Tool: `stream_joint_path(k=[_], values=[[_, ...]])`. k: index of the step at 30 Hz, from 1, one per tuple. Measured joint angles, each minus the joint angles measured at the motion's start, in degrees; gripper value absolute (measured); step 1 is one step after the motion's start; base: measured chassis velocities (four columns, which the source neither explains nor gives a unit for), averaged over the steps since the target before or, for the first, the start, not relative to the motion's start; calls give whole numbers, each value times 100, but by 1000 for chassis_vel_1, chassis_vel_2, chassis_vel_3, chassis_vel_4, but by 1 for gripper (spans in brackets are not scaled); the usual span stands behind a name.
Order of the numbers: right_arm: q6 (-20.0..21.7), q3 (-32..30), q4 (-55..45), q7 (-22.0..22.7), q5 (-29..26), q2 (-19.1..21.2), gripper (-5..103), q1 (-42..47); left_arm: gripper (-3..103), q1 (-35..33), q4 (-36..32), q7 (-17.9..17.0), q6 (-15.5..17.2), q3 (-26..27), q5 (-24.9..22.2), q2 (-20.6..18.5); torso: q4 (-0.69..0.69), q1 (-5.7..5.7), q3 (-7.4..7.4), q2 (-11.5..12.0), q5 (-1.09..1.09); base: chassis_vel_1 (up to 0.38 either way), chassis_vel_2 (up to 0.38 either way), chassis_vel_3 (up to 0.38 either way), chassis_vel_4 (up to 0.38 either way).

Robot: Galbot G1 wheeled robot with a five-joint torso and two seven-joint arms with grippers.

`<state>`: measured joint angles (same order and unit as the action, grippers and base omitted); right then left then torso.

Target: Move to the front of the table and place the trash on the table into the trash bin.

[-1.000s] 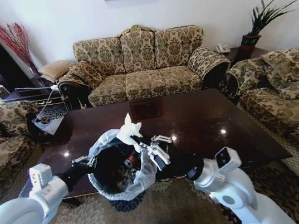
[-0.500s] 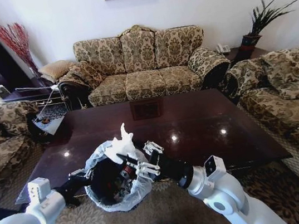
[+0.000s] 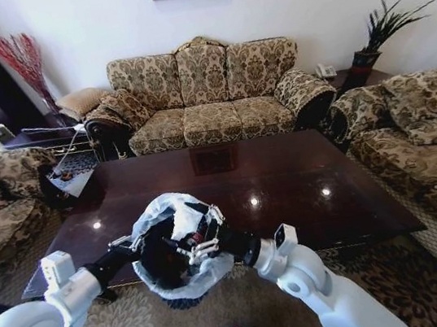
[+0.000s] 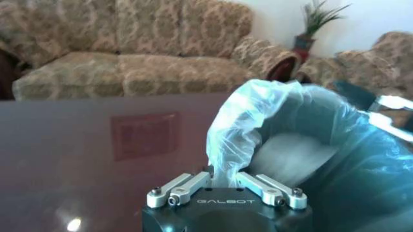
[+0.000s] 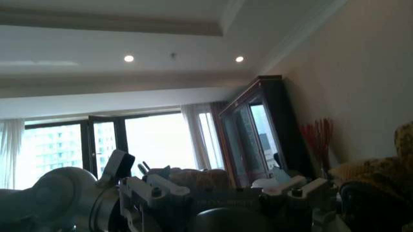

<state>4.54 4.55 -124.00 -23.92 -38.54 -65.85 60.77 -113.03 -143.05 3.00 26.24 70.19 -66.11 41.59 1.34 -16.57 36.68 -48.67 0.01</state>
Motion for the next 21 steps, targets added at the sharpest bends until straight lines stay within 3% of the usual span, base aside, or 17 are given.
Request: stream_joint_path(k=[8, 15, 17, 18, 21], values=[[-236, -168, 10, -248, -251, -65, 100, -70, 3, -34, -15, 103, -68, 11, -11, -128, 0, 1, -1, 0, -2, 0, 0, 0, 0], [-294, -349, -187, -201, -298, -70, 100, -28, 1, -69, -45, 38, -172, 122, 86, -175, -1, 1, -1, 0, 0, 0, 0, 0, 0], [-363, -847, -582, 35, -276, -29, 100, 77, 1, -107, 107, -184, -231, 302, 431, -170, -2, 1, -1, 0, -2, 0, 0, 0, 0], [-363, -847, -582, 35, -276, -29, 100, 77, 1, -107, 107, -184, -231, 302, 431, -170, -2, 1, -1, 0, -2, 0, 0, 0, 0], [-548, -1475, -840, 609, -152, 90, 100, 286, 1, -97, 340, -546, -240, 481, 507, -16, 2, 1, -1, 0, -4, 0, 0, 0, 0]])
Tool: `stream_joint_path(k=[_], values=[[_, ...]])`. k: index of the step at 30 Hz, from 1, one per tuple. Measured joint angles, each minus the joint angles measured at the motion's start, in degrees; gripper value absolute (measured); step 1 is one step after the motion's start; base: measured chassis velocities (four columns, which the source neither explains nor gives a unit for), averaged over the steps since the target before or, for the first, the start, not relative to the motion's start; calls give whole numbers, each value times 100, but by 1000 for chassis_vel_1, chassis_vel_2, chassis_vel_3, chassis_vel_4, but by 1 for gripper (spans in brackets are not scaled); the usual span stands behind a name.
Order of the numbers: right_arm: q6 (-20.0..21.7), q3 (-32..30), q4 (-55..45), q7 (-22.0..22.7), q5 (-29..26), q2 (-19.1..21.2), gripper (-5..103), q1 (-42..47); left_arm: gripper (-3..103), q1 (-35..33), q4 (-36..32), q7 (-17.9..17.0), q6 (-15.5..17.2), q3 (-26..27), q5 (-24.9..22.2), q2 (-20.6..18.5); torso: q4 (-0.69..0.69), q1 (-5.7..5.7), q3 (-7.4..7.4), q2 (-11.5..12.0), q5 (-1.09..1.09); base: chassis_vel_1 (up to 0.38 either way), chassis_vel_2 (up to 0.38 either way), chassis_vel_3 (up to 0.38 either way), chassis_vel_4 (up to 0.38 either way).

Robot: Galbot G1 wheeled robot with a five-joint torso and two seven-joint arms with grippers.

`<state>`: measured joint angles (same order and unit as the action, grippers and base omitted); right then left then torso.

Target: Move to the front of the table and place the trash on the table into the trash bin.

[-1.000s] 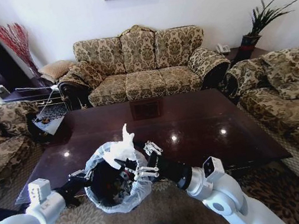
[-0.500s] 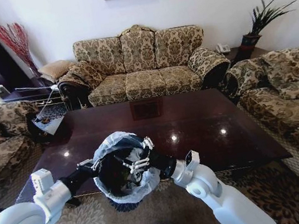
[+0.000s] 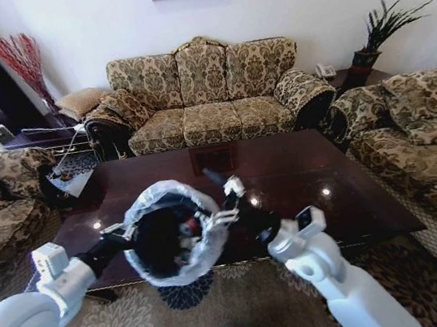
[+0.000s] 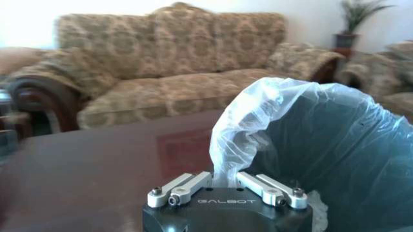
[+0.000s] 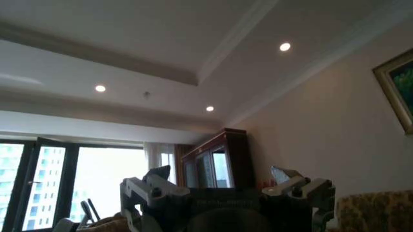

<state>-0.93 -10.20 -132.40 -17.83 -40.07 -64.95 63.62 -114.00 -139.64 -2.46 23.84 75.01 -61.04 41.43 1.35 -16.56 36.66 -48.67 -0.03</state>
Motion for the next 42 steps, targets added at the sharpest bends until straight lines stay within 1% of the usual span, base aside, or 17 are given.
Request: stream_joint_path(k=[2, 4, 6, 8, 11, 13, 16, 19, 20, 23, 29, 34, 36, 37, 40, 41, 42], values=[[-14, -45, -9, 50, 5, 6, 100, 23, 1, 4, 19, -27, -6, 20, 0, 17, 0, 0, 0, 0, 0, 0, 0, 0, 0], [-36, -503, -36, 513, 76, 14, 100, 253, 1, -3, 143, -176, -23, 215, -9, 172, -5, 0, 0, 0, 3, 0, 0, 0, 0], [-37, -708, -10, 704, 144, 6, 100, 338, 1, -39, 190, -230, -22, 325, -14, 253, -5, 0, 0, 0, 3, 0, 0, 0, 0], [-31, -1300, 213, 1017, 370, -64, 100, 546, 1, -116, 322, -294, -20, 629, -28, 500, 1, 0, 0, 0, 4, 0, 0, 0, 0], [13, -1674, 375, 1083, 478, -166, 100, 732, 1, -34, 417, -429, -29, 759, -25, 720, 1, 0, 0, 0, 4, 0, 0, 0, 0], [33, -2035, 571, 1312, 576, -466, 100, 1129, 1, 168, 541, -558, -38, 1043, -21, 1289, -8, 0, 0, 0, 3, 0, 0, 0, 0], [-62, -2089, 704, 1343, 642, -569, 100, 1269, 1, 221, 638, -555, -49, 1257, -77, 1686, -4, 0, 0, 0, 5, 0, 0, 0, 0], [-354, -2084, 988, 1316, 757, -678, 100, 1472, 1, 257, 942, -574, -217, 1604, -99, 2578, 4, 0, 0, 0, 0, 11, -9, -4, 18], [-354, -2084, 988, 1316, 757, -678, 100, 1472, 1, 257, 942, -574, -217, 1604, -99, 2578, 4, 0, 0, 0, 0, 34, -28, -11, 53], [-439, -2020, 1111, 1304, 785, -803, 100, 1446, 1, 308, 1303, -618, -444, 1729, -70, 3146, -3, 0, 0, 0, 2, 49, -74, -52, 90], [-465, -1983, 1211, 1300, 797, -899, 100, 1318, 1, 372, 1898, -768, -620, 1830, -65, 3432, -3, -3, 1, 0, -2, 60, -200, -77, 213], [-568, -1914, 1371, 1281, 797, -899, 100, 1259, 1, 476, 2529, -1006, -866, 1849, -38, 3592, -4, 3, 0, 0, 11, 134, -323, -149, 348], [-633, -1883, 1455, 1276, 859, -897, 100, 1237, 1, 534, 3052, -1073, -1077, 1717, 203, 3620, 0, 7, -3, -4, -3, 167, -322, -160, 291], [-633, -1883, 1455, 1276, 859, -897, 100, 1237, 1, 534, 3052, -1073, -1077, 1717, 203, 3620, 0, 7, -3, -4, -3, 167, -259, -152, 291], [-685, -1843, 1504, 1253, 960, -918, 100, 1253, 1, 624, 3874, -1083, -1306, 1538, 418, 3603, 4, 8, -3, -5, 7, 125, -184, -126, 176], [-710, -1817, 1513, 1254, 989, -929, 100, 1299, 1, 679, 4356, -1054, -1411, 1410, 446, 3571, 1, 7, -3, -4, 1, 72, -94, -117, 53], [-740, -1813, 1514, 1255, 1005, -936, 100, 1342, 1, 720, 4622, -994, -1442, 1314, 450, 3542, 3, 5, -2, -4, -3, 72, 5, -42, 53]])
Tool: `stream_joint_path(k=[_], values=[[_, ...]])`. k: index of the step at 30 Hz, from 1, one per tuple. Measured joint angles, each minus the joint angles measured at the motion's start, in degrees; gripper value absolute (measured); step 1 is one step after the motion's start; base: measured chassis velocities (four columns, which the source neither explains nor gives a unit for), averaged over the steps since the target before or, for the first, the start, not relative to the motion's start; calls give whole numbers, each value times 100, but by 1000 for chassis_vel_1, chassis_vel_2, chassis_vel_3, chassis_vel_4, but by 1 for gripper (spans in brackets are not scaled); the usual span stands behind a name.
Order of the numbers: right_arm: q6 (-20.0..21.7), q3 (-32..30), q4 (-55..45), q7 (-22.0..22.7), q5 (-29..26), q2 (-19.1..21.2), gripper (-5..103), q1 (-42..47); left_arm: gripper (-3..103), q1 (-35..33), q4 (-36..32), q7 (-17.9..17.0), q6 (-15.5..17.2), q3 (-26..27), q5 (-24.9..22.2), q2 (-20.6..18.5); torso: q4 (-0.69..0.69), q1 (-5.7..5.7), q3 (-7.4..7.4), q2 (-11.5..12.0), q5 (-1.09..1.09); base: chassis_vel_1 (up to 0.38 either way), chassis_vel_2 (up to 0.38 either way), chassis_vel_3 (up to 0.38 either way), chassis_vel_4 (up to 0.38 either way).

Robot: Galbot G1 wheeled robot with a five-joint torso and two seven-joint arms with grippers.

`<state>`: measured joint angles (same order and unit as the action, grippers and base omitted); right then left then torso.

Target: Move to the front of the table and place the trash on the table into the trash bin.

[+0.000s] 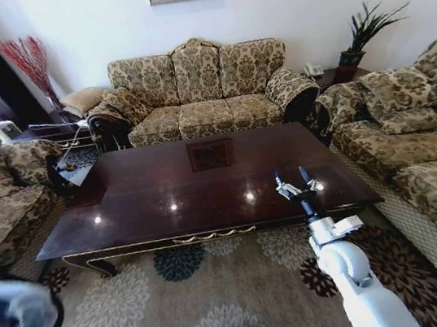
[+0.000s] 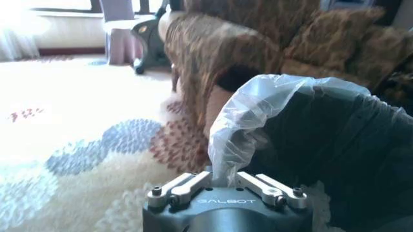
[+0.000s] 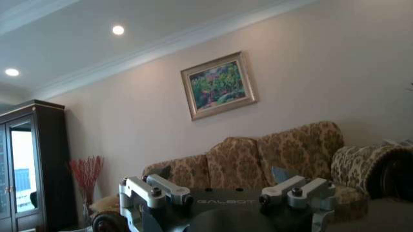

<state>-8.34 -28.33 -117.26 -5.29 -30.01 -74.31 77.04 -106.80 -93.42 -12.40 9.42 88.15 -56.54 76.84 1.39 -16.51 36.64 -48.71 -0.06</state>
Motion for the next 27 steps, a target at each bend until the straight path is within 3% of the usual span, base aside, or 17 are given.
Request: stream_joint_path(k=[4, 5, 9, 10, 12, 14, 17, 27], values=[[-91, -11, 17, 3, 75, -42, 100, 135, 1, 193, 538, 128, -6, -253, 6, -89, -7, -7, 3, 3, -1, 23, 39, -10, -6], [-94, 4, 33, 31, 110, -69, 100, 173, 1, 346, 938, 225, -7, -386, 39, -149, -12, -10, 4, 5, 6, -7, 60, 9, -97], [-37, 35, 54, 45, 218, -91, 100, 209, 1, 582, 1621, 338, -9, -575, 85, -246, -12, -11, 4, 6, 7, -28, 47, 19, -84], [-9, 50, 58, 44, 243, -91, 100, 229, 1, 701, 1961, 387, -37, -670, 150, -302, -7, -10, 4, 6, 5, 0, 0, 0, 0], [31, 60, 60, 44, 265, -91, 100, 285, 1, 908, 2588, 527, -261, -892, 231, -437, -1, -6, 3, 5, 5, 0, 0, 0, 0], [38, 60, 61, 44, 274, -90, 100, 306, 1, 979, 2785, 585, -349, -969, 246, -480, 0, -5, 2, 5, 5, 0, 0, 0, 0], [134, 38, -6, 30, 314, -68, 100, 505, 1, 1374, 3694, 845, -573, -1331, 271, -684, -5, -4, 2, 5, 4, 0, 0, 0, 0], [211, 15, -290, 222, 386, -51, 100, 704, 1, 2057, 4792, 1114, -778, -1718, 302, -1034, -6, -5, 2, 5, 9, 0, 0, 0, 0]])
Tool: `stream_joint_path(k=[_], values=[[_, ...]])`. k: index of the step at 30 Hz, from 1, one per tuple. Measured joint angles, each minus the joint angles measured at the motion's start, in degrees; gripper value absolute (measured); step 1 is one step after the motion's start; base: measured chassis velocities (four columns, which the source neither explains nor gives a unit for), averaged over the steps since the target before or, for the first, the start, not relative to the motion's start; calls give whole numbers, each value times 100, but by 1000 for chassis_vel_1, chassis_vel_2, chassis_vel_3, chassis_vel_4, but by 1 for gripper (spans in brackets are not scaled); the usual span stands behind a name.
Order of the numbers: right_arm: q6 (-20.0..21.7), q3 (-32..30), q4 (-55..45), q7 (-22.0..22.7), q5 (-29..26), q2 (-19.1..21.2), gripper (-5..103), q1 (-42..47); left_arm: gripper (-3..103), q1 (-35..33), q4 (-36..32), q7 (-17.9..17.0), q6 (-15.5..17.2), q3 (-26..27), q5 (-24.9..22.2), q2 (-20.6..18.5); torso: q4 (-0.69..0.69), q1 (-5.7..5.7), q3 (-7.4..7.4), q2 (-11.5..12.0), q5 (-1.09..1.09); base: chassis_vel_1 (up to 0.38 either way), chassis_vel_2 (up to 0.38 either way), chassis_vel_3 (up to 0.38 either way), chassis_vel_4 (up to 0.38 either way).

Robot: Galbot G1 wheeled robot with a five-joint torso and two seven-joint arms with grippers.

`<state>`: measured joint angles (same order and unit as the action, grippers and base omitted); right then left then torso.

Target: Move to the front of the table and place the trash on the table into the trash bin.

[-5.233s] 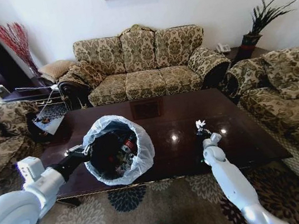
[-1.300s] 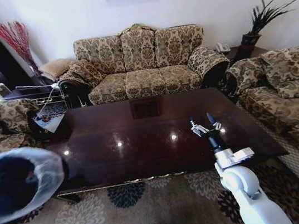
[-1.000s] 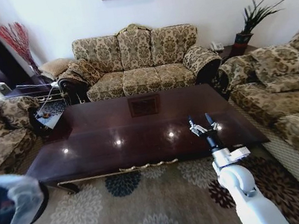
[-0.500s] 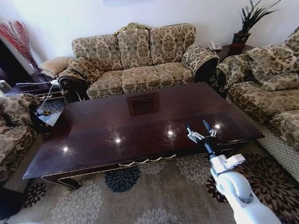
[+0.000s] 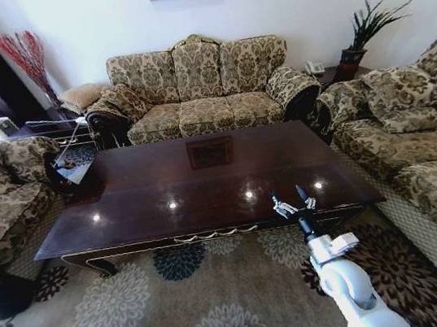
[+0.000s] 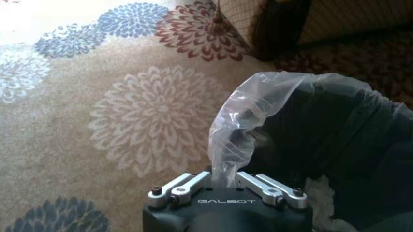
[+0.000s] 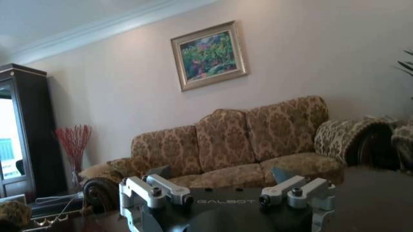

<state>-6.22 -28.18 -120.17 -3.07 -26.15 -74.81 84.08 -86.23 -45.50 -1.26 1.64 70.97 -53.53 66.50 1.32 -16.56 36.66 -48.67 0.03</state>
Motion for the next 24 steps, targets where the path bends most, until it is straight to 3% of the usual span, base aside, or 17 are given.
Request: stream_joint_path(k=[14, 19, 20, 24], values=[[82, -82, -335, 72, 214, -10, 100, 291, -2, 572, 838, 333, -220, -165, 294, 185, 0, 0, 0, -1, -3, 0, 0, 0, 0], [80, -165, -383, 67, 138, 5, 100, 355, 13, 520, 691, 324, -217, -144, 345, 251, 0, 0, 0, -1, -1, 0, 0, 0, 0], [77, -183, -383, 61, 115, -3, 100, 355, 24, 419, 549, 308, -156, -128, 353, 291, 6, 0, 0, -1, 5, 0, 0, 0, 0], [71, -195, -382, 53, 82, -21, 100, 354, 29, 300, 377, 303, -81, -104, 355, 347, 4, 0, 0, -1, -4, 0, 0, 0, 0]])
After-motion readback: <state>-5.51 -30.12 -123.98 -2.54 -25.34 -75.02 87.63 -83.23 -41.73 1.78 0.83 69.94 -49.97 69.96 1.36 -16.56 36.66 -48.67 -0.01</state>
